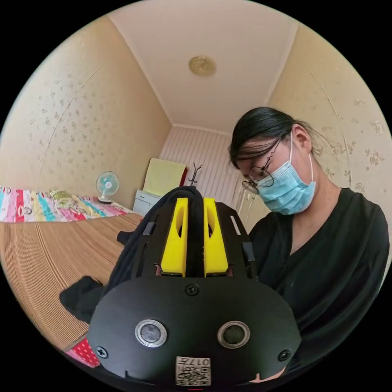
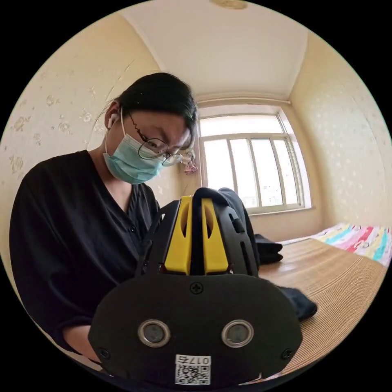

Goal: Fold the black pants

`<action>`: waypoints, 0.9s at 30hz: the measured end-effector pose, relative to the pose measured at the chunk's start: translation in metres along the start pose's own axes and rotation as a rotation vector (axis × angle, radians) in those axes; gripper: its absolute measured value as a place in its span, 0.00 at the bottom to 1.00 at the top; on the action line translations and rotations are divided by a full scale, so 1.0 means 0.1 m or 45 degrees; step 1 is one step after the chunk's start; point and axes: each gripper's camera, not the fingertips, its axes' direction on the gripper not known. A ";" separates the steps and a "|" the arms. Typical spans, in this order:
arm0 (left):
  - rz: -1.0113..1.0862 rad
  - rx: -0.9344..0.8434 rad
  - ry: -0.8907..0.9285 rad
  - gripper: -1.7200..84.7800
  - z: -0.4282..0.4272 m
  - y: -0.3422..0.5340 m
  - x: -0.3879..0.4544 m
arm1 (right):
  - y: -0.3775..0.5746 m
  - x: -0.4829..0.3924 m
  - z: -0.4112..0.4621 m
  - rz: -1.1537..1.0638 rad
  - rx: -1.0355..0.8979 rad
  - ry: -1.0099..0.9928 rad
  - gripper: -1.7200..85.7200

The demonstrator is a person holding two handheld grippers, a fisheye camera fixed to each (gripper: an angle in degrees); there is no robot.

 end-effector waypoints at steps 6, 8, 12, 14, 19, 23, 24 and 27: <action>-0.112 0.068 0.057 0.09 0.34 -0.70 -0.31 | -0.79 -0.12 0.03 -0.179 0.039 0.262 0.05; -0.272 0.040 -0.027 0.09 0.45 -0.79 -0.70 | -0.88 0.08 0.06 -0.132 0.006 0.396 0.05; -0.618 -0.050 -0.129 0.09 0.69 -0.85 -1.95 | -0.87 0.99 0.24 -0.015 -0.203 0.797 0.04; -0.727 -0.031 -0.166 0.09 0.73 -0.85 -2.45 | -0.84 1.53 0.34 0.072 -0.324 0.949 0.04; -0.657 -0.116 -0.338 0.09 0.89 -1.01 -3.11 | -0.55 2.64 0.63 0.211 -0.443 1.249 0.03; -0.629 -0.335 -0.505 0.09 1.05 -0.40 -3.28 | 0.24 2.95 0.85 0.256 -0.618 1.339 0.03; -0.667 -0.418 -0.524 0.09 1.09 -0.06 -3.30 | 0.63 3.02 0.83 0.327 -0.669 1.320 0.03; -0.727 -0.631 -0.552 0.09 1.23 0.95 -3.11 | 1.75 2.99 0.66 0.589 -0.787 1.171 0.04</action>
